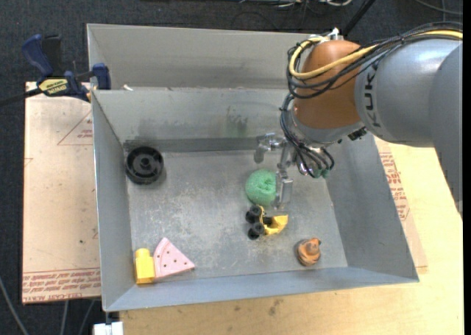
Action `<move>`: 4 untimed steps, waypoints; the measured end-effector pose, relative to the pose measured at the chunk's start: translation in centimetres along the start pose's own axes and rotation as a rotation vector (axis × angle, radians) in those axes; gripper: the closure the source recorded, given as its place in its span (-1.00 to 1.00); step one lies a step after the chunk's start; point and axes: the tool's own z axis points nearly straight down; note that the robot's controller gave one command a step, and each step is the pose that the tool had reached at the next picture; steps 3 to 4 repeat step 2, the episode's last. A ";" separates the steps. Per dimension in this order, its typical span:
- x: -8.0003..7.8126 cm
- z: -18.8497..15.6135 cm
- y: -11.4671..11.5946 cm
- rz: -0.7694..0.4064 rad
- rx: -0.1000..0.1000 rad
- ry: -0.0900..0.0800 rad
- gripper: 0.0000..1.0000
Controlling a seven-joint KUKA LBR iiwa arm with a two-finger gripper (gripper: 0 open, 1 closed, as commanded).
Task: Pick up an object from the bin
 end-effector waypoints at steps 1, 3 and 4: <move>0.3 4.1 0.3 0.076 -0.001 0.005 -1.00; 0.9 4.0 0.0 -0.018 0.000 0.004 1.00; 0.9 4.0 0.0 -0.018 0.000 0.004 1.00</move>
Offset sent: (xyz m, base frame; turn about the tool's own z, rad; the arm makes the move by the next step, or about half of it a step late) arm -0.0092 -0.0017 -0.0399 -0.0201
